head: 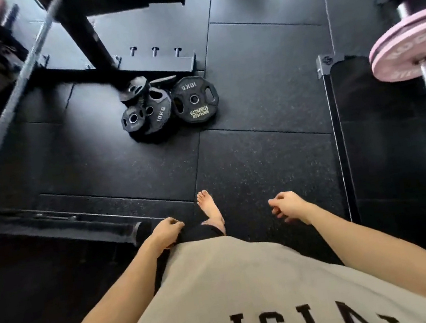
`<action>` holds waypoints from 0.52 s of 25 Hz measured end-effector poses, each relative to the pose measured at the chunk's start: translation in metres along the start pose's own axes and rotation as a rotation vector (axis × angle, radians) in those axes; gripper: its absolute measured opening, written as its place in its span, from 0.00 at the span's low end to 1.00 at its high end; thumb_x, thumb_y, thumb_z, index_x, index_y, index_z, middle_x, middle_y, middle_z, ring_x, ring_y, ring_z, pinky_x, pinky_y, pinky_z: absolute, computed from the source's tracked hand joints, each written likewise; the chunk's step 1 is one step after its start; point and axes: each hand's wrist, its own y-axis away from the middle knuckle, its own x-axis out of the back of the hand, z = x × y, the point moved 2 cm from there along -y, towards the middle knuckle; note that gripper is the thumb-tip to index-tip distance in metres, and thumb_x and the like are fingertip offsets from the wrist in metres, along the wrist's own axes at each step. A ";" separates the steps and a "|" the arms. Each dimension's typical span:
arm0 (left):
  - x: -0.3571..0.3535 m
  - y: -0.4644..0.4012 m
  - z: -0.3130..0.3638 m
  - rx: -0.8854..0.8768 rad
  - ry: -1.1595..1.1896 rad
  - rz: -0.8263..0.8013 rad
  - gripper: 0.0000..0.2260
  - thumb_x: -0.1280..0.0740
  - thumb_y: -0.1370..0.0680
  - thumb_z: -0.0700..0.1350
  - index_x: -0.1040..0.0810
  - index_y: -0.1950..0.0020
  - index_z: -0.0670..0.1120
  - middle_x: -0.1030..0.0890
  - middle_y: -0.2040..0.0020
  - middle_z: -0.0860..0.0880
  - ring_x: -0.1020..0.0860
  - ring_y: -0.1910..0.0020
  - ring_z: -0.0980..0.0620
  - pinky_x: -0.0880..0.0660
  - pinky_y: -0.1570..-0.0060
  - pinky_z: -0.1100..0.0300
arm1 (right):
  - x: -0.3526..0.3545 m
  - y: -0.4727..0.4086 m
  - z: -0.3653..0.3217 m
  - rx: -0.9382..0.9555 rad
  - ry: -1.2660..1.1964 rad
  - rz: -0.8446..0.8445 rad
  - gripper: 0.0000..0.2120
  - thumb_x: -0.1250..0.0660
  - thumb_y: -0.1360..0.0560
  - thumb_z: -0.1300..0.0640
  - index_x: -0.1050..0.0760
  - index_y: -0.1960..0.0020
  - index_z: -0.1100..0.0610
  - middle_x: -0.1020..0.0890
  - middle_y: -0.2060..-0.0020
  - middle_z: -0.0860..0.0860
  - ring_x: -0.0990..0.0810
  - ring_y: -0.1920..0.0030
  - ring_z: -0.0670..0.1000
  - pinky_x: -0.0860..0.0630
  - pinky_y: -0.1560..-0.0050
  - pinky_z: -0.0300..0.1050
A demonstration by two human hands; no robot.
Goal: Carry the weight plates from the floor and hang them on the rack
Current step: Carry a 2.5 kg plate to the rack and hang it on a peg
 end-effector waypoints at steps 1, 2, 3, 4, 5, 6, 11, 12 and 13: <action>0.006 -0.011 0.011 0.009 0.038 0.006 0.10 0.36 0.19 0.46 0.22 0.45 0.41 0.20 0.54 0.45 0.23 0.57 0.47 0.27 0.61 0.59 | 0.006 -0.014 -0.020 0.013 0.030 -0.008 0.08 0.39 0.19 0.50 0.26 0.48 0.55 0.19 0.52 0.54 0.21 0.55 0.52 0.26 0.61 0.43; 0.015 -0.023 0.027 0.013 0.041 0.001 0.08 0.37 0.19 0.46 0.22 0.46 0.42 0.20 0.54 0.45 0.23 0.57 0.47 0.27 0.61 0.59 | 0.012 -0.029 -0.045 0.036 0.072 -0.030 0.08 0.39 0.19 0.50 0.26 0.47 0.55 0.19 0.52 0.54 0.22 0.54 0.52 0.26 0.62 0.43; 0.020 -0.030 0.037 0.009 0.043 -0.007 0.07 0.37 0.18 0.46 0.23 0.47 0.44 0.20 0.53 0.45 0.23 0.56 0.47 0.28 0.61 0.59 | 0.017 -0.038 -0.061 0.052 0.093 -0.045 0.08 0.39 0.19 0.50 0.27 0.46 0.55 0.20 0.52 0.54 0.22 0.54 0.52 0.26 0.62 0.43; 0.036 -0.047 0.049 0.014 0.056 0.006 0.07 0.37 0.18 0.46 0.23 0.48 0.44 0.20 0.52 0.44 0.23 0.56 0.48 0.28 0.60 0.59 | 0.022 -0.054 -0.088 0.065 0.117 -0.044 0.08 0.39 0.19 0.51 0.27 0.46 0.55 0.20 0.52 0.54 0.21 0.53 0.52 0.25 0.60 0.44; 0.060 -0.069 0.066 0.034 0.090 0.011 0.07 0.37 0.18 0.46 0.23 0.47 0.43 0.20 0.52 0.44 0.23 0.56 0.48 0.28 0.59 0.58 | 0.030 -0.078 -0.127 0.069 0.146 -0.043 0.09 0.39 0.19 0.51 0.27 0.46 0.56 0.20 0.52 0.54 0.21 0.53 0.53 0.23 0.58 0.45; 0.065 -0.069 0.073 0.015 0.094 0.008 0.08 0.37 0.18 0.46 0.23 0.46 0.42 0.20 0.52 0.44 0.23 0.55 0.48 0.29 0.57 0.58 | 0.035 -0.077 -0.136 0.082 0.150 -0.034 0.09 0.39 0.19 0.52 0.26 0.46 0.57 0.20 0.52 0.55 0.21 0.53 0.53 0.23 0.56 0.47; 0.175 -0.119 0.123 0.083 0.174 0.071 0.10 0.39 0.17 0.46 0.25 0.41 0.43 0.21 0.52 0.44 0.25 0.59 0.49 0.29 0.62 0.58 | 0.057 -0.134 -0.282 0.169 0.198 -0.061 0.09 0.39 0.19 0.52 0.25 0.49 0.58 0.19 0.54 0.56 0.22 0.56 0.53 0.24 0.58 0.47; 0.194 -0.129 0.131 0.098 0.210 0.078 0.10 0.39 0.17 0.46 0.25 0.41 0.43 0.22 0.53 0.44 0.26 0.60 0.49 0.29 0.64 0.59 | 0.060 -0.144 -0.310 0.186 0.204 -0.076 0.09 0.39 0.19 0.52 0.25 0.49 0.58 0.19 0.55 0.56 0.22 0.57 0.53 0.25 0.58 0.47; 0.211 -0.139 0.139 0.107 0.240 0.085 0.10 0.39 0.17 0.46 0.25 0.41 0.42 0.22 0.54 0.45 0.26 0.60 0.49 0.30 0.64 0.59 | 0.062 -0.153 -0.337 0.202 0.217 -0.087 0.09 0.39 0.19 0.53 0.25 0.48 0.58 0.19 0.56 0.56 0.22 0.57 0.53 0.25 0.58 0.48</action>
